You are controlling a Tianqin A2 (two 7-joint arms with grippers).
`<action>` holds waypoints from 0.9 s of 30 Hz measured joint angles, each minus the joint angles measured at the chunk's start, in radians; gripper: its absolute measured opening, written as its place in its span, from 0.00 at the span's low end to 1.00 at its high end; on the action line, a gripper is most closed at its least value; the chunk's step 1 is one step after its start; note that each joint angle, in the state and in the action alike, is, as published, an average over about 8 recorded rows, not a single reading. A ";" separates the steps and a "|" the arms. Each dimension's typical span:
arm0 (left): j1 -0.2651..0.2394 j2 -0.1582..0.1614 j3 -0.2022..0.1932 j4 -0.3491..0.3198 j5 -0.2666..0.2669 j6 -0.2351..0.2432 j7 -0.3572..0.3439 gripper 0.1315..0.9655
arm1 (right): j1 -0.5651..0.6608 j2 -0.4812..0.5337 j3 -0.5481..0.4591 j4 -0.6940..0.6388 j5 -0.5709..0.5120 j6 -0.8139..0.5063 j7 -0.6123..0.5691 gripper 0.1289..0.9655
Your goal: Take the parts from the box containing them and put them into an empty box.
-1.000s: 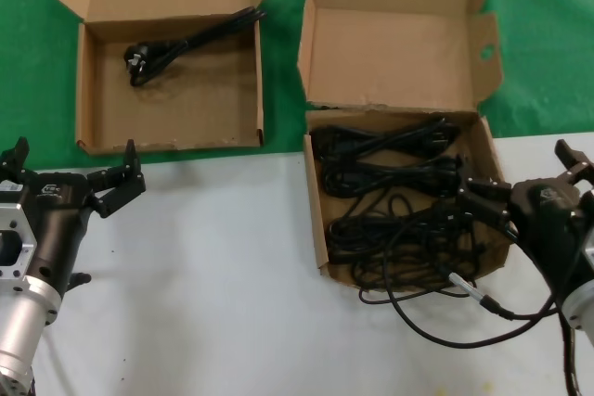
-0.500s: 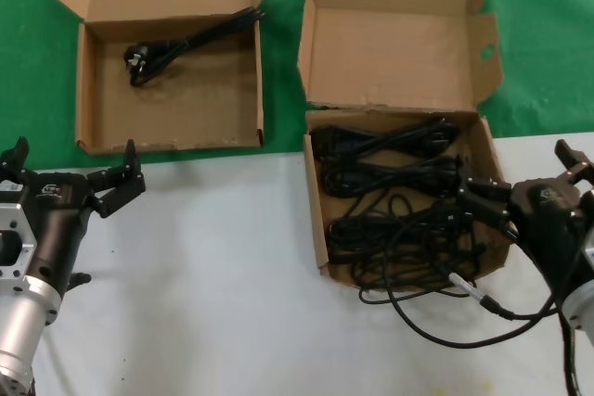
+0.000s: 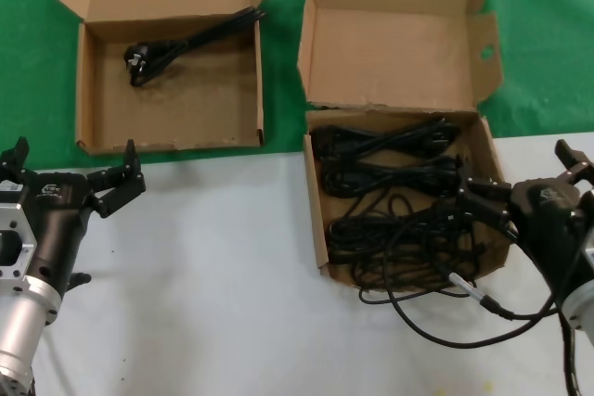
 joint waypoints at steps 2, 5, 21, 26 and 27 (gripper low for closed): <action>0.000 0.000 0.000 0.000 0.000 0.000 0.000 1.00 | 0.000 0.000 0.000 0.000 0.000 0.000 0.000 1.00; 0.000 0.000 0.000 0.000 0.000 0.000 0.000 1.00 | 0.000 0.000 0.000 0.000 0.000 0.000 0.000 1.00; 0.000 0.000 0.000 0.000 0.000 0.000 0.000 1.00 | 0.000 0.000 0.000 0.000 0.000 0.000 0.000 1.00; 0.000 0.000 0.000 0.000 0.000 0.000 0.000 1.00 | 0.000 0.000 0.000 0.000 0.000 0.000 0.000 1.00; 0.000 0.000 0.000 0.000 0.000 0.000 0.000 1.00 | 0.000 0.000 0.000 0.000 0.000 0.000 0.000 1.00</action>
